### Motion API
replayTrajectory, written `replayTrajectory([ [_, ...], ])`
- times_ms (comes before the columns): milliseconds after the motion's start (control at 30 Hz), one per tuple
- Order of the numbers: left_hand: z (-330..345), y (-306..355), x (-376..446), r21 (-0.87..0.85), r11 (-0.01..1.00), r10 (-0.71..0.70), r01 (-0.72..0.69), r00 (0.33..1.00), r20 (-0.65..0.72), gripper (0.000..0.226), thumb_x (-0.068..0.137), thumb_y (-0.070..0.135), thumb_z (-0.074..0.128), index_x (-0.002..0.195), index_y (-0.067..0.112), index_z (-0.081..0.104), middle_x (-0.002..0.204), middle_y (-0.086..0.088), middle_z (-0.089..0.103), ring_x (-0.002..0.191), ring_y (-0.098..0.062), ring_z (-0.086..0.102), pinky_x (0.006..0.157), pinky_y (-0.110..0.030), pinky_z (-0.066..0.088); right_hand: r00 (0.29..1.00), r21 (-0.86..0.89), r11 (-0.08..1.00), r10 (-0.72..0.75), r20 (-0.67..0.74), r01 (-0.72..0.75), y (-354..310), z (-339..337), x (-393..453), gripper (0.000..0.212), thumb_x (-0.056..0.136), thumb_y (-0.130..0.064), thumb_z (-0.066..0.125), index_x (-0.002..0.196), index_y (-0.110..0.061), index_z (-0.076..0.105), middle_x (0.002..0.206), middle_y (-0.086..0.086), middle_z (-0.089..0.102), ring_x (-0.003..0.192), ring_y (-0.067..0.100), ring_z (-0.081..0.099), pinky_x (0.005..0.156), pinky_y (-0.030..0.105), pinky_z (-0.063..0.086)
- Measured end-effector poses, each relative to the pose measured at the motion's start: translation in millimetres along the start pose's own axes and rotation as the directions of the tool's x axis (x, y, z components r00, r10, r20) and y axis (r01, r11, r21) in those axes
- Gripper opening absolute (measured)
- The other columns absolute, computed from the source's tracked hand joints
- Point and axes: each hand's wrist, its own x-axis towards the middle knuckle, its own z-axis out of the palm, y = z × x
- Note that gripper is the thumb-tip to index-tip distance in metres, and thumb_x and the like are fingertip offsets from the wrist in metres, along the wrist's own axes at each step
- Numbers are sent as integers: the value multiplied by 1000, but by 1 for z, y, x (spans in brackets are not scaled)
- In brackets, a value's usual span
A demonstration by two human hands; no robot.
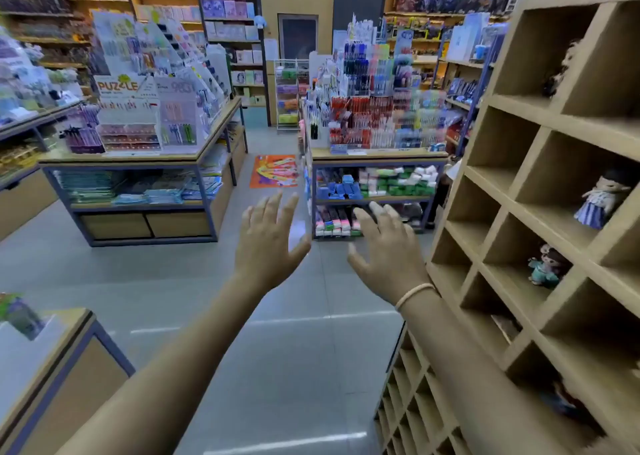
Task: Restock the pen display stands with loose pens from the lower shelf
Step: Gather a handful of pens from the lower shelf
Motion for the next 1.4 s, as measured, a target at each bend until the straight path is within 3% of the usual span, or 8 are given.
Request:
replayTrajectory([
  [33,17,-1,-9,-9,999,-38,39,995,96,76,86,57,34,149,15,44,151,-17,46,138,-39,44,110,-55,35,997,39,998,38,67,-40,5,18,-10,64,87,-45,38,142,-15,47,147,15,46,138,38,39,102,50,39],
  [167,74,-6,-53,-12,995,-96,100,980,176,73,88,56,35,143,12,52,143,-17,55,130,-37,51,105,-53,39,995,88,994,52,89,-60,19,80,-53,58,86,-43,41,131,-11,56,133,17,58,122,38,54,92,47,48],
  [300,123,-20,-90,-53,987,-126,149,944,304,71,89,55,37,143,12,51,145,-15,53,129,-37,52,104,-52,39,979,177,981,48,199,-84,25,137,-71,55,89,-42,40,130,-9,56,130,15,59,120,35,55,93,48,49],
  [567,201,-110,-57,-142,938,-247,317,896,368,68,92,53,40,146,12,48,145,-12,52,130,-31,50,104,-45,38,915,213,976,-44,401,-46,6,263,18,56,90,-42,41,133,-9,56,132,14,58,122,35,55,94,47,48],
  [700,233,-186,10,-156,909,-312,387,878,362,64,92,49,44,142,10,51,141,-11,54,126,-31,52,100,-46,42,884,157,987,-112,453,45,-6,323,118,52,86,-40,45,124,-7,60,123,17,61,113,38,60,85,45,50],
  [900,270,-294,144,-105,929,-303,355,893,331,62,92,48,44,137,7,56,135,-15,58,122,-33,53,98,-44,40,879,139,989,-117,462,59,-11,379,272,53,91,-41,43,129,-8,57,129,18,58,119,38,56,91,46,51],
  [1200,395,-380,361,-119,939,-267,323,902,340,62,94,49,40,140,9,54,138,-12,57,125,-33,52,100,-46,43,930,163,983,15,367,-80,59,517,466,52,91,-40,43,128,-7,57,129,17,57,121,36,55,93,46,50],
  [1400,466,-438,533,-107,938,-275,329,898,344,62,95,49,40,141,10,52,140,-9,55,127,-28,49,100,-45,42,933,215,975,-32,359,-49,110,603,646,49,89,-39,45,124,-7,58,123,16,59,116,34,56,86,44,52],
])
